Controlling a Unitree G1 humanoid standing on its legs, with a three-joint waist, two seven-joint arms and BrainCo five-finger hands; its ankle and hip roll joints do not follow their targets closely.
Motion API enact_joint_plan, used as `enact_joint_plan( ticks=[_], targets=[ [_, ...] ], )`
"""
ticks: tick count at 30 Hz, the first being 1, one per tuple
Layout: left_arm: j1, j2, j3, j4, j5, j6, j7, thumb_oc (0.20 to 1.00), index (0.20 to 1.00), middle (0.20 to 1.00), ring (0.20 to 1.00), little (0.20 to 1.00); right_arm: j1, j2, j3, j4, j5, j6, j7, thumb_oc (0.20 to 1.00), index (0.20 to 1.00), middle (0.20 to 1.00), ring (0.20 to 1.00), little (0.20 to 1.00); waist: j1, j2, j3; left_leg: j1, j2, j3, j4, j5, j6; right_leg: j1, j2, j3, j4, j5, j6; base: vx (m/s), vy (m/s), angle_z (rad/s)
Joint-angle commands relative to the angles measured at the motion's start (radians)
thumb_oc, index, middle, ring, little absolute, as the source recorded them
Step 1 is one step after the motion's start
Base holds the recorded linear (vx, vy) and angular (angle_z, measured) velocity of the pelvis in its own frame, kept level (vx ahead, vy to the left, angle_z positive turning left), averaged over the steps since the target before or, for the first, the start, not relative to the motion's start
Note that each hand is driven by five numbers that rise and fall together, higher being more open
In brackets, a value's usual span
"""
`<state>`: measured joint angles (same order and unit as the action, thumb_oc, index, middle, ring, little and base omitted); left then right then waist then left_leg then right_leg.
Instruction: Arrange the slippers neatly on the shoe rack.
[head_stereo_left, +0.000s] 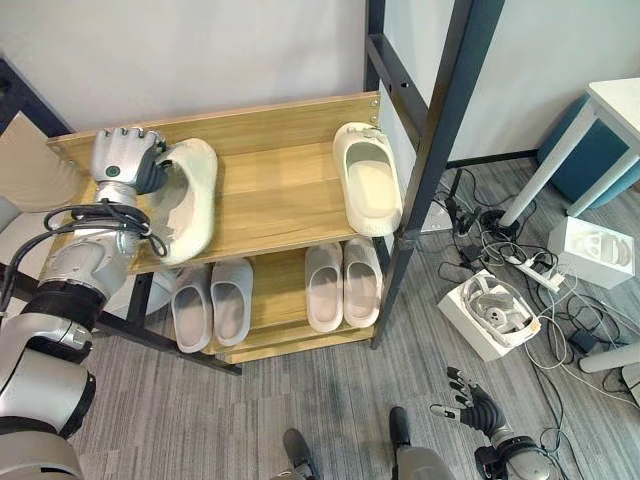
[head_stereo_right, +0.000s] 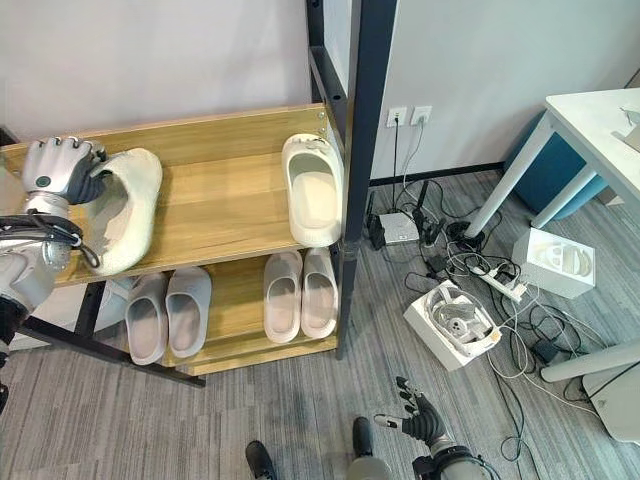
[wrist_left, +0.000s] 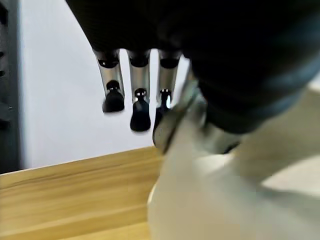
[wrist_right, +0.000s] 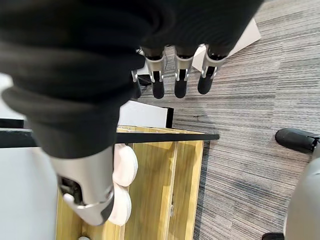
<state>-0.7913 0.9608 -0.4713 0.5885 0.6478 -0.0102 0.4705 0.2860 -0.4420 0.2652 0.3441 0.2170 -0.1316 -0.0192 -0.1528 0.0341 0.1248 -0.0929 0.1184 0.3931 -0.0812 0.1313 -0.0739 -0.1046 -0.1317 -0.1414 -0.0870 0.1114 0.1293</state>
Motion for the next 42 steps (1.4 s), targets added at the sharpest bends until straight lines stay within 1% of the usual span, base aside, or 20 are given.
enact_joint_plan(
  ticks=[1, 2, 4, 5, 10, 11, 12, 14, 18, 25, 26, 27, 29, 32, 34, 38, 39, 41, 42],
  targets=[
    [-0.155, -0.015, 0.024, 0.0, 0.028, -0.005, 0.011, 0.2, 0.2, 0.2, 0.2, 0.2, -0.019, 0.003, 0.014, -0.074, 0.018, -0.057, 0.003, 1.0, 1.0, 1.0, 1.0, 1.0, -0.004, -0.04, 0.018, 0.119, -0.02, -0.04, -0.006, -0.144, -0.025, 0.026, -0.05, -0.06, 0.012, -0.058, 0.106, -0.02, -0.04, -0.01],
    [-0.155, -0.015, 0.023, 0.0, 0.028, -0.005, 0.011, 0.2, 0.2, 0.2, 0.2, 0.2, -0.019, 0.003, 0.014, -0.074, 0.018, -0.057, 0.003, 1.0, 1.0, 1.0, 1.0, 1.0, -0.004, -0.04, 0.019, 0.119, -0.02, -0.04, -0.006, -0.144, -0.025, 0.026, -0.05, -0.06, 0.012, -0.058, 0.106, -0.03, -0.057, -0.02],
    [-0.21, -0.068, -0.038, -0.013, 0.074, -0.004, -0.017, 0.2, 0.2, 0.2, 0.2, 0.2, -0.03, -0.001, 0.02, -0.073, 0.016, -0.053, 0.001, 1.0, 1.0, 1.0, 1.0, 1.0, -0.016, -0.033, 0.015, 0.127, -0.019, -0.034, -0.006, -0.143, -0.025, 0.028, -0.047, -0.056, 0.013, -0.061, 0.105, -0.02, -0.07, -0.02],
    [-0.222, -0.078, -0.052, -0.005, 0.08, -0.003, -0.022, 0.2, 0.2, 0.2, 0.2, 0.2, -0.033, -0.001, 0.021, -0.075, 0.019, -0.053, 0.001, 1.0, 1.0, 1.0, 1.0, 1.0, -0.019, -0.032, 0.014, 0.129, -0.018, -0.032, -0.006, -0.143, -0.025, 0.029, -0.046, -0.055, 0.014, -0.062, 0.104, 0.0, -0.072, -0.04],
    [-0.306, -0.153, -0.141, 0.09, 0.1, 0.011, -0.036, 0.2, 0.2, 0.2, 0.2, 0.2, -0.039, -0.012, 0.018, -0.087, 0.029, -0.052, -0.004, 1.0, 1.0, 1.0, 1.0, 1.0, -0.04, -0.026, 0.013, 0.14, -0.012, -0.02, -0.006, -0.141, -0.027, 0.025, -0.041, -0.037, 0.02, -0.064, 0.103, 0.0, -0.04, -0.06],
    [-0.331, -0.172, -0.166, 0.132, 0.108, 0.016, -0.042, 0.2, 0.2, 0.2, 0.2, 0.2, -0.038, -0.022, 0.014, -0.093, 0.035, -0.053, -0.006, 1.0, 1.0, 1.0, 1.0, 1.0, -0.051, -0.022, 0.017, 0.146, -0.009, -0.015, -0.006, -0.143, -0.029, 0.027, -0.038, -0.031, 0.021, -0.068, 0.104, -0.01, -0.029, -0.17],
    [-0.336, -0.174, -0.17, 0.136, 0.107, 0.015, -0.04, 0.2, 0.2, 0.2, 0.2, 0.2, -0.039, -0.02, 0.013, -0.093, 0.035, -0.052, -0.006, 1.0, 1.0, 1.0, 1.0, 1.0, -0.048, -0.024, 0.016, 0.142, -0.009, -0.014, -0.006, -0.139, -0.028, 0.022, -0.038, -0.03, 0.021, -0.064, 0.102, -0.01, -0.033, -0.17],
    [-0.359, -0.193, -0.191, 0.187, 0.11, 0.023, -0.051, 0.2, 0.2, 0.2, 0.2, 0.2, -0.025, -0.029, 0.001, -0.101, 0.041, -0.055, -0.01, 1.0, 1.0, 1.0, 1.0, 1.0, -0.063, -0.023, 0.017, 0.144, -0.006, -0.005, -0.006, -0.137, -0.03, 0.016, -0.034, -0.024, 0.024, -0.064, 0.102, 0.0, -0.038, -0.15],
    [-0.377, -0.214, -0.207, 0.259, 0.108, 0.037, -0.052, 0.2, 0.2, 0.2, 0.2, 0.2, -0.006, -0.032, -0.007, -0.101, 0.043, -0.056, -0.015, 1.0, 1.0, 1.0, 1.0, 1.0, -0.075, -0.022, 0.021, 0.145, 0.0, 0.003, -0.006, -0.134, -0.033, 0.011, -0.03, -0.02, 0.025, -0.066, 0.099, 0.0, -0.028, -0.1],
    [-0.425, -0.25, -0.222, 0.347, 0.1, 0.059, -0.041, 0.2, 0.2, 0.2, 0.2, 0.2, 0.001, -0.036, -0.004, -0.094, 0.044, -0.06, -0.016, 1.0, 1.0, 1.0, 1.0, 1.0, -0.082, -0.02, 0.02, 0.143, 0.003, -0.003, -0.006, -0.13, -0.035, 0.012, -0.026, -0.024, 0.026, -0.067, 0.096, 0.0, -0.006, -0.02],
    [-0.434, -0.256, -0.229, 0.353, 0.1, 0.06, -0.04, 0.843, 0.843, 0.843, 0.843, 0.843, 0.0, -0.036, -0.002, -0.093, 0.044, -0.061, -0.016, 1.0, 1.0, 1.0, 1.0, 1.0, -0.082, -0.02, 0.02, 0.143, 0.004, -0.005, -0.006, -0.129, -0.036, 0.013, -0.025, -0.026, 0.026, -0.068, 0.095, 0.0, 0.0, 0.0],
    [-0.441, -0.26, -0.234, 0.356, 0.101, 0.058, -0.04, 1.0, 1.0, 1.0, 1.0, 1.0, -0.002, -0.037, 0.002, -0.091, 0.044, -0.063, -0.016, 1.0, 1.0, 1.0, 1.0, 1.0, -0.081, -0.021, 0.019, 0.142, 0.005, -0.007, -0.006, -0.129, -0.036, 0.015, -0.025, -0.027, 0.027, -0.068, 0.094, 0.0, 0.0, 0.0],
    [-0.439, -0.261, -0.235, 0.358, 0.105, 0.059, -0.044, 1.0, 1.0, 1.0, 1.0, 1.0, -0.004, -0.035, 0.005, -0.09, 0.044, -0.063, -0.015, 1.0, 1.0, 1.0, 1.0, 1.0, -0.079, -0.021, 0.017, 0.142, 0.005, -0.009, -0.006, -0.13, -0.036, 0.016, -0.025, -0.028, 0.026, -0.069, 0.094, 0.0, 0.0, 0.0],
    [-0.43, -0.261, -0.231, 0.311, 0.117, 0.053, -0.06, 1.0, 1.0, 1.0, 1.0, 1.0, -0.006, -0.029, 0.008, -0.081, 0.042, -0.059, -0.015, 1.0, 1.0, 1.0, 1.0, 1.0, -0.07, -0.019, 0.013, 0.143, 0.004, -0.017, -0.006, -0.131, -0.036, 0.026, -0.026, -0.04, 0.026, -0.073, 0.092, 0.01, -0.004, 0.03],
    [-0.423, -0.244, -0.209, 0.248, 0.118, 0.054, -0.057, 1.0, 1.0, 1.0, 1.0, 1.0, -0.009, -0.017, 0.012, -0.072, 0.04, -0.054, -0.018, 1.0, 1.0, 1.0, 1.0, 1.0, -0.056, -0.021, 0.01, 0.142, 0.003, -0.028, -0.006, -0.131, -0.036, 0.035, -0.026, -0.052, 0.026, -0.078, 0.091, 0.01, -0.006, 0.16],
    [-0.401, -0.226, -0.184, 0.178, 0.117, 0.052, -0.059, 1.0, 1.0, 1.0, 1.0, 1.0, -0.013, -0.012, 0.012, -0.065, 0.038, -0.051, -0.02, 1.0, 1.0, 1.0, 1.0, 1.0, -0.047, -0.022, 0.009, 0.142, 0.003, -0.038, -0.006, -0.132, -0.035, 0.044, -0.027, -0.058, 0.023, -0.08, 0.089, 0.0, 0.002, 0.11],
    [-0.383, -0.219, -0.164, 0.135, 0.116, 0.051, -0.062, 1.0, 1.0, 1.0, 1.0, 1.0, -0.017, -0.005, 0.012, -0.059, 0.038, -0.048, -0.019, 1.0, 1.0, 1.0, 1.0, 1.0, -0.039, -0.024, 0.008, 0.142, 0.003, -0.044, -0.006, -0.133, -0.035, 0.048, -0.027, -0.062, 0.023, -0.081, 0.088, -0.01, 0.001, 0.08],
    [-0.365, -0.213, -0.145, 0.109, 0.113, 0.052, -0.066, 1.0, 1.0, 1.0, 1.0, 1.0, -0.019, -0.003, 0.013, -0.055, 0.036, -0.047, -0.02, 1.0, 1.0, 1.0, 1.0, 1.0, -0.036, -0.025, 0.007, 0.142, 0.002, -0.048, -0.006, -0.133, -0.035, 0.052, -0.027, -0.065, 0.021, -0.082, 0.087, -0.01, 0.003, 0.13],
    [-0.331, -0.208, -0.105, 0.047, 0.101, 0.049, -0.072, 1.0, 1.0, 1.0, 1.0, 1.0, -0.023, 0.005, 0.009, -0.049, 0.031, -0.042, -0.023, 1.0, 1.0, 1.0, 1.0, 1.0, -0.027, -0.027, 0.004, 0.143, 0.001, -0.053, -0.006, -0.133, -0.034, 0.059, -0.027, -0.071, 0.018, -0.083, 0.086, -0.01, 0.01, 0.16]
  ],
)
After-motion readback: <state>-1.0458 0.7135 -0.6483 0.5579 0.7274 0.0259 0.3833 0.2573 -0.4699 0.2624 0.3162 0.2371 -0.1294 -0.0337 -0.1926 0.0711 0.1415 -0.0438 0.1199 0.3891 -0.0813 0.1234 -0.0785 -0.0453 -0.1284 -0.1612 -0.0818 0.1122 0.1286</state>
